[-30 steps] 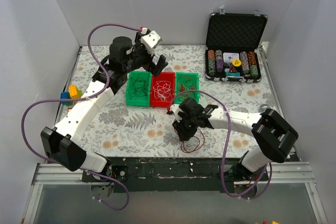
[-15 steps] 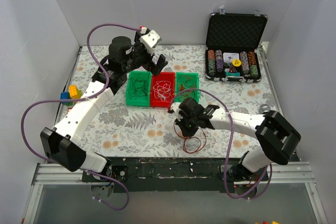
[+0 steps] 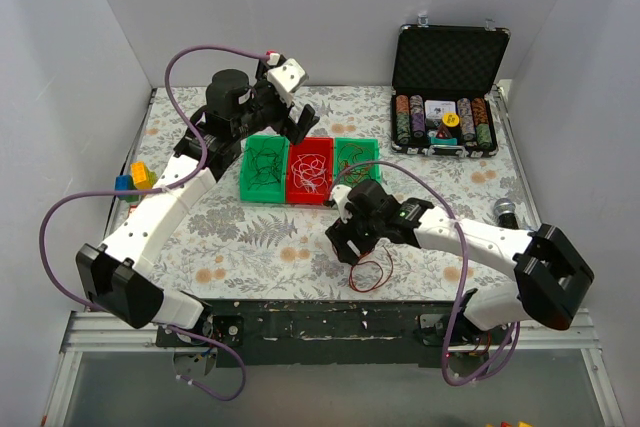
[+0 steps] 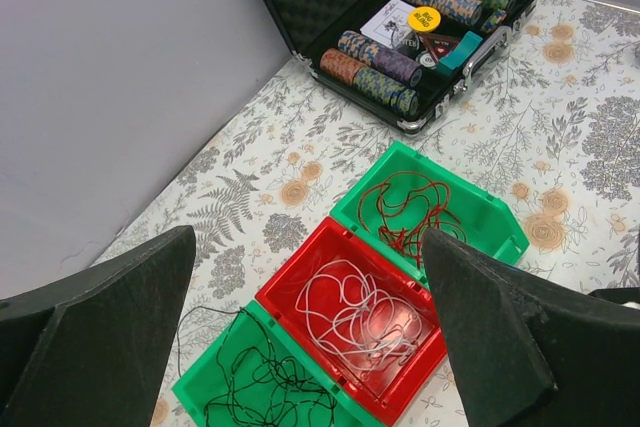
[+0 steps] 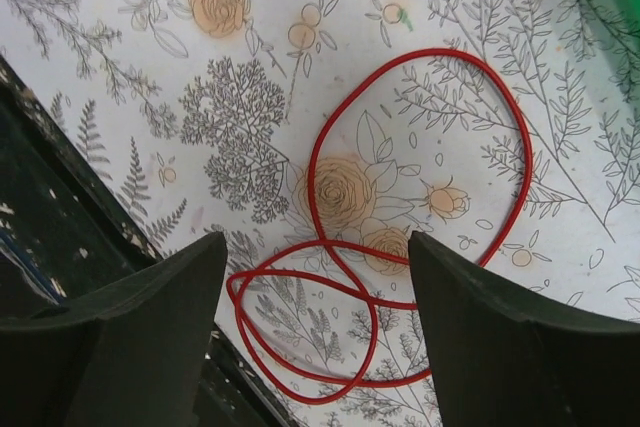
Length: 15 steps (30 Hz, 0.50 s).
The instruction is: Untangle the cables
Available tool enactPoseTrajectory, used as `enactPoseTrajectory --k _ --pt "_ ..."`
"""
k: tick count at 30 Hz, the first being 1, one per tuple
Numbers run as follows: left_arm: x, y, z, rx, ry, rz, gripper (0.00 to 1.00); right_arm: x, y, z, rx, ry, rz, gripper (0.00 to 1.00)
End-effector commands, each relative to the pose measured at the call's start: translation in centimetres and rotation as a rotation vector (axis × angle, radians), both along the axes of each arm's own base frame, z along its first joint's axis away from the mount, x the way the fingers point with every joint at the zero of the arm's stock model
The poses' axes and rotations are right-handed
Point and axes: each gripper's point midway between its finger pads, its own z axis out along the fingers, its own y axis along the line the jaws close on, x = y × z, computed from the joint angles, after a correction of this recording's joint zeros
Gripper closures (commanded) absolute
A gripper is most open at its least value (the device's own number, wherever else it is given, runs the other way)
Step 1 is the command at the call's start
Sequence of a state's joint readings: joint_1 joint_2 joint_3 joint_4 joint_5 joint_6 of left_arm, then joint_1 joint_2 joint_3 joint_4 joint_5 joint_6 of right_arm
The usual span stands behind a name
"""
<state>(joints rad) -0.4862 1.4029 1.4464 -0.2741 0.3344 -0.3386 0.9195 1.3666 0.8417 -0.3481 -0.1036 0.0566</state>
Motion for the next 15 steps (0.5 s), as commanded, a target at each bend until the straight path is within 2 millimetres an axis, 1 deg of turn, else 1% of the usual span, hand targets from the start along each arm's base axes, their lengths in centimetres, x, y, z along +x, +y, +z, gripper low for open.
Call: enactPoseTrajectory --k 1,7,12,15 --pt "-1.3 0.5 2.2 -0.023 -0.06 -0.02 0.02 -1.6 -0.4 -0.3 -0.016 0.067 0.042 0.15" --pt "-1.2 0.5 2.1 -0.023 -0.06 -0.02 0.02 -1.5 -1.2 -2.3 -0.103 0.092 0.049 0.12" --pt "-1.1 0.5 2.0 -0.019 -0.06 -0.016 0.02 -2.6 -1.3 -4.2 -0.164 0.166 0.049 0.11" --pt "-1.0 0.5 1.8 -0.016 -0.057 -0.018 0.02 -3.0 -1.7 -4.9 -0.203 0.176 0.039 0.11"
